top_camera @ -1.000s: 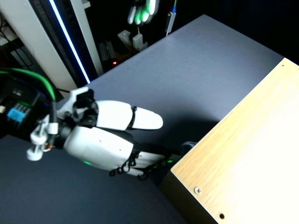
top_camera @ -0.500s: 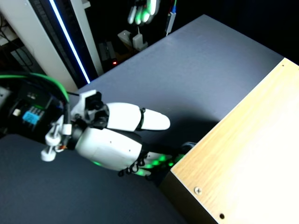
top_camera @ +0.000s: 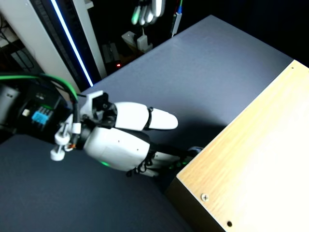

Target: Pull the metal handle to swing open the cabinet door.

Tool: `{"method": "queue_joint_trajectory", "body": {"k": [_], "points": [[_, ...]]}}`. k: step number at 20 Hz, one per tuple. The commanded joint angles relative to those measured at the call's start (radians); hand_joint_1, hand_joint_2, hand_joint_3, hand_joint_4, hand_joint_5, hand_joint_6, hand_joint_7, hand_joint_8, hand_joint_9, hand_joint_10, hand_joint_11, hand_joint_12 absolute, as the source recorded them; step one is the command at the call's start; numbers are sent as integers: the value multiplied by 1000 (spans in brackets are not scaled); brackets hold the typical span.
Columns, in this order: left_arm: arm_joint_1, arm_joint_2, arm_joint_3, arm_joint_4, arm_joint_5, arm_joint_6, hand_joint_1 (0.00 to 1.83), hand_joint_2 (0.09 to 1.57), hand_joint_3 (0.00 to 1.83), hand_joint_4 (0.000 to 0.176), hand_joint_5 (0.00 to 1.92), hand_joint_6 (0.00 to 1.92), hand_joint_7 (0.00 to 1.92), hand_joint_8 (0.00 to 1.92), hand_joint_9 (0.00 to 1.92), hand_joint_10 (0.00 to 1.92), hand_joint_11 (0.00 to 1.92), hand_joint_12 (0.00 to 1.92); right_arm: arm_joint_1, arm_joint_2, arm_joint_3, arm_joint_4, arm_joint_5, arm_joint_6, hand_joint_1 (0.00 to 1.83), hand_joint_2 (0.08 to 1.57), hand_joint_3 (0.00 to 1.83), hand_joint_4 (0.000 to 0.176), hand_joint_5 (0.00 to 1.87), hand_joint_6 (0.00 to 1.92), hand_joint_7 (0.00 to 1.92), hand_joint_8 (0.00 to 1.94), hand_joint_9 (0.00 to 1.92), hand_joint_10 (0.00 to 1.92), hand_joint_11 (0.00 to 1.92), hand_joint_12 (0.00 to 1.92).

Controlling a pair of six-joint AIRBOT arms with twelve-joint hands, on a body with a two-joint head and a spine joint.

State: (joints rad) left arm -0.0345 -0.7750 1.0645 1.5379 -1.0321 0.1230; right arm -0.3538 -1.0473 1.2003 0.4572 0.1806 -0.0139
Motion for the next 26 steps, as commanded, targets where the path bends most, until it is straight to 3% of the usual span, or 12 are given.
{"method": "queue_joint_trajectory", "body": {"k": [1, 26], "points": [[-10, 8, 0, -96, -22, 6, 0, 1571, 105, 0, 401, 2, 447, 3, 420, 4, 71, 826, 7, 3, -12, -10, 131, 7, 0, 1571, 107, 0, 242, 0, 254, 0, 233, 0, 0, 679], [-10, 8, 0, -96, -22, 6, 0, 1571, 108, 0, 395, 1, 440, 0, 415, 0, 66, 815, -15, 118, -154, -51, 134, 7, 0, 1571, 112, 0, 256, 5, 262, 3, 239, 3, 0, 668]]}}
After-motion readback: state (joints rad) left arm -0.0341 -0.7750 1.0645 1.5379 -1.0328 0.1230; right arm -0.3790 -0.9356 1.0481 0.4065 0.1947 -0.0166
